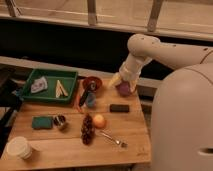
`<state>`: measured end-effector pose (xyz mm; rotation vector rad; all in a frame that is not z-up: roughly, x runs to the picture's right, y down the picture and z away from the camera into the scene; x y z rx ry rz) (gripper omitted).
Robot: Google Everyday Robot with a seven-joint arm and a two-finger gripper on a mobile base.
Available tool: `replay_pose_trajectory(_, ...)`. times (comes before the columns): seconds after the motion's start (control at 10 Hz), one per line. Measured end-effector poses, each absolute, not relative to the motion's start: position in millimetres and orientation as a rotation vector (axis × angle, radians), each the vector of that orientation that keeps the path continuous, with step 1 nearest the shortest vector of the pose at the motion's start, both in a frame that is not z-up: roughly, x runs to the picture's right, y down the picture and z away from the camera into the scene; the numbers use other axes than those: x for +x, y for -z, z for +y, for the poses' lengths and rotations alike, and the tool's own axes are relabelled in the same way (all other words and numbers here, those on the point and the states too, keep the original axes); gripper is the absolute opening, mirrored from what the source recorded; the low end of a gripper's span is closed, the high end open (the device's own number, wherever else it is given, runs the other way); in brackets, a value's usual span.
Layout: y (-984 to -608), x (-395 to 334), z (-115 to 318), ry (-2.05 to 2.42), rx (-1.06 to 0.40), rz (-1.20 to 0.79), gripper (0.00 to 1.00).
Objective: Wipe purple bowl with brush
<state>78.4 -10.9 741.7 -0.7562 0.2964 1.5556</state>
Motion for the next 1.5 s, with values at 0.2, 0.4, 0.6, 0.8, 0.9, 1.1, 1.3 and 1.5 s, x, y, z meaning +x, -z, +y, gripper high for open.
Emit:
replay_pose_trajectory(0.2,-746.5,37.6,-19.6,-1.528,-0.724,0.246,0.76)
replay_pose_trajectory(0.4,-750.8,-11.1,-33.6,-1.516,-0.676,0.161,0.76)
replay_pose_trajectory(0.6,-757.0,-50.4,-49.7,-1.537,-0.626,0.068,0.76)
replay_pose_trajectory(0.8,-758.7,-77.2,-58.2,-1.527,-0.625,-0.001,0.76)
replay_pose_trajectory(0.9,-758.9,-76.2,-58.6,-1.527,-0.624,-0.003,0.76)
replay_pose_trajectory(1.1,-759.2,-75.9,-58.5,-1.527,-0.624,-0.002,0.76)
replay_pose_trajectory(1.3,-767.7,-79.0,-54.5,-1.534,-0.627,0.023,0.76)
replay_pose_trajectory(1.5,-790.6,-85.8,-42.1,-1.544,-0.633,0.065,0.76)
